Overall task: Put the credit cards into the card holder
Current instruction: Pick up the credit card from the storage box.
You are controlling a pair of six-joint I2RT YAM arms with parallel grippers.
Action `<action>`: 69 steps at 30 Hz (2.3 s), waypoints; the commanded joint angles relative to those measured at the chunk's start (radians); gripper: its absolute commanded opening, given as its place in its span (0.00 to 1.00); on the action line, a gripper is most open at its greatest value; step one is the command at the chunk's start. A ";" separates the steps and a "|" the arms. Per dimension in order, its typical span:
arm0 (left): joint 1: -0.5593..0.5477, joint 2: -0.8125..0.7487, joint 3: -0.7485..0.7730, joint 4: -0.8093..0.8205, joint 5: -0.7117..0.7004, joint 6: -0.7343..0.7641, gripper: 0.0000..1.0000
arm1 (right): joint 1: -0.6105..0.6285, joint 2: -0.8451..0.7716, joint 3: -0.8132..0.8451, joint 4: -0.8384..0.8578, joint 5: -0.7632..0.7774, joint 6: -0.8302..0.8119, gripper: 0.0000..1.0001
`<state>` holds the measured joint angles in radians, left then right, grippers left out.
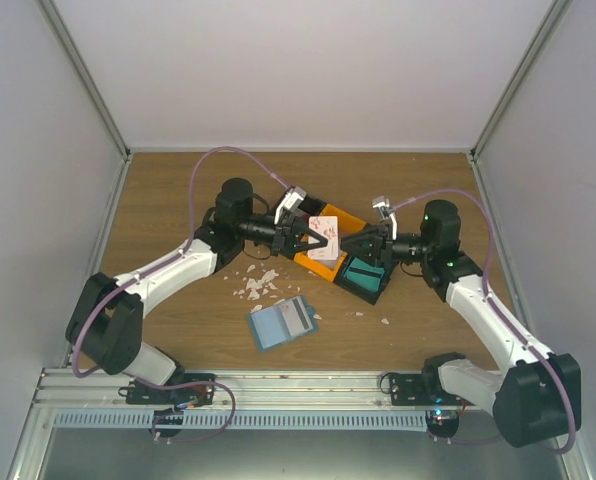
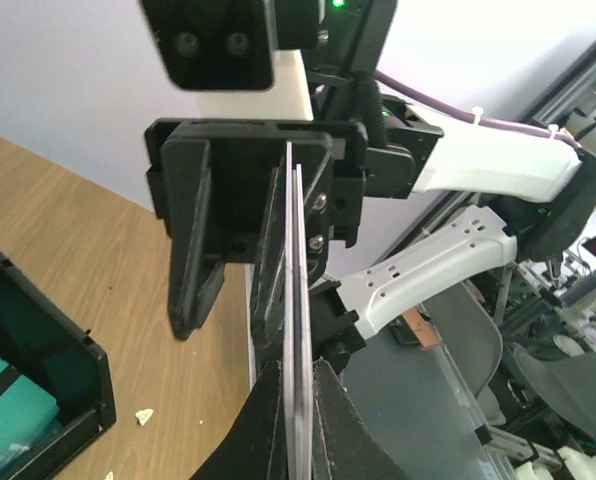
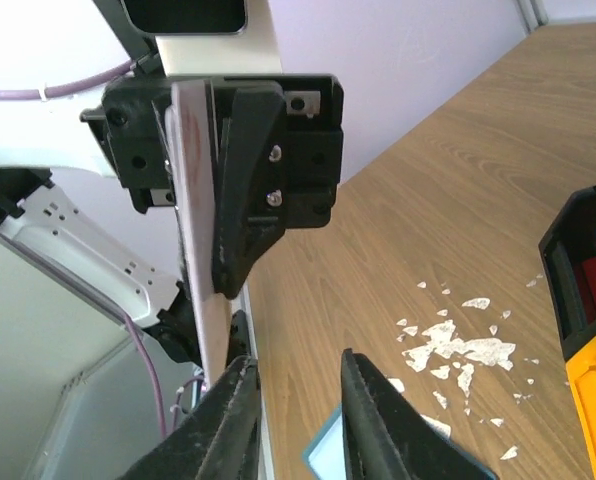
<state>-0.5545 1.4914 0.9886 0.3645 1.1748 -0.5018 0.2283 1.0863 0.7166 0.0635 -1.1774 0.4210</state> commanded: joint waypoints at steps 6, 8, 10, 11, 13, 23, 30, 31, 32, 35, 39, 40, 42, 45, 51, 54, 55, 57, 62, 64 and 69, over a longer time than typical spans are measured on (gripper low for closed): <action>0.012 -0.017 0.059 -0.053 0.011 0.063 0.00 | 0.059 -0.042 0.020 -0.012 -0.015 -0.067 0.42; 0.016 -0.014 0.058 -0.050 0.008 0.058 0.00 | 0.060 -0.052 0.017 -0.018 -0.004 -0.069 0.42; 0.017 -0.014 0.057 -0.050 0.008 0.054 0.00 | 0.060 -0.051 0.018 -0.025 0.006 -0.072 0.41; 0.018 -0.013 0.058 -0.051 0.007 0.054 0.00 | 0.060 -0.051 0.018 -0.028 0.017 -0.072 0.40; 0.025 -0.016 0.059 -0.063 -0.005 0.057 0.00 | 0.061 -0.052 0.015 -0.030 0.038 -0.074 0.36; 0.038 -0.022 0.043 -0.043 -0.006 0.034 0.00 | 0.067 -0.049 0.018 -0.018 0.016 -0.076 0.38; 0.038 -0.023 0.038 -0.021 0.042 0.025 0.00 | 0.080 -0.009 0.045 -0.057 0.035 -0.095 0.38; 0.038 -0.024 0.037 -0.020 0.044 0.026 0.00 | 0.081 -0.005 0.047 -0.059 0.037 -0.096 0.36; 0.037 -0.027 0.035 -0.020 0.047 0.028 0.00 | 0.081 -0.004 0.048 -0.059 0.038 -0.098 0.34; 0.036 -0.035 0.028 -0.020 0.057 0.039 0.00 | 0.080 0.002 0.051 -0.059 0.042 -0.097 0.28; 0.033 -0.042 0.023 -0.020 0.069 0.048 0.00 | 0.082 0.015 0.058 -0.059 0.042 -0.097 0.25; 0.031 -0.041 0.024 -0.021 0.074 0.049 0.00 | 0.084 0.019 0.060 -0.069 0.044 -0.099 0.25; 0.028 -0.041 0.024 -0.019 0.079 0.052 0.00 | 0.085 0.024 0.067 -0.085 0.046 -0.103 0.25; 0.024 -0.041 0.025 -0.020 0.081 0.053 0.00 | 0.089 0.031 0.072 -0.102 0.060 -0.108 0.25; 0.022 -0.036 0.033 -0.037 0.059 0.058 0.00 | 0.094 0.026 0.078 -0.113 0.071 -0.117 0.26; 0.025 -0.033 0.048 -0.096 0.010 0.090 0.00 | 0.093 -0.005 0.070 -0.109 0.080 -0.125 0.32; 0.028 -0.033 0.048 -0.108 -0.001 0.093 0.00 | 0.092 -0.019 0.066 -0.105 0.083 -0.125 0.35; 0.035 -0.034 0.047 -0.114 -0.014 0.092 0.00 | 0.092 -0.045 0.060 -0.098 0.089 -0.128 0.43; 0.039 -0.029 0.046 -0.113 -0.013 0.088 0.00 | 0.093 -0.081 0.058 -0.088 0.084 -0.134 0.52; 0.039 -0.029 0.044 -0.107 -0.007 0.085 0.00 | 0.093 -0.071 0.061 -0.098 0.080 -0.136 0.52; 0.037 -0.035 0.037 -0.092 0.016 0.079 0.00 | 0.094 -0.037 0.066 -0.103 0.077 -0.131 0.46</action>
<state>-0.5198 1.4654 1.0233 0.2424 1.1839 -0.4332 0.3153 1.0294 0.7650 -0.0448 -1.0809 0.3027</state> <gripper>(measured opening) 0.035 0.480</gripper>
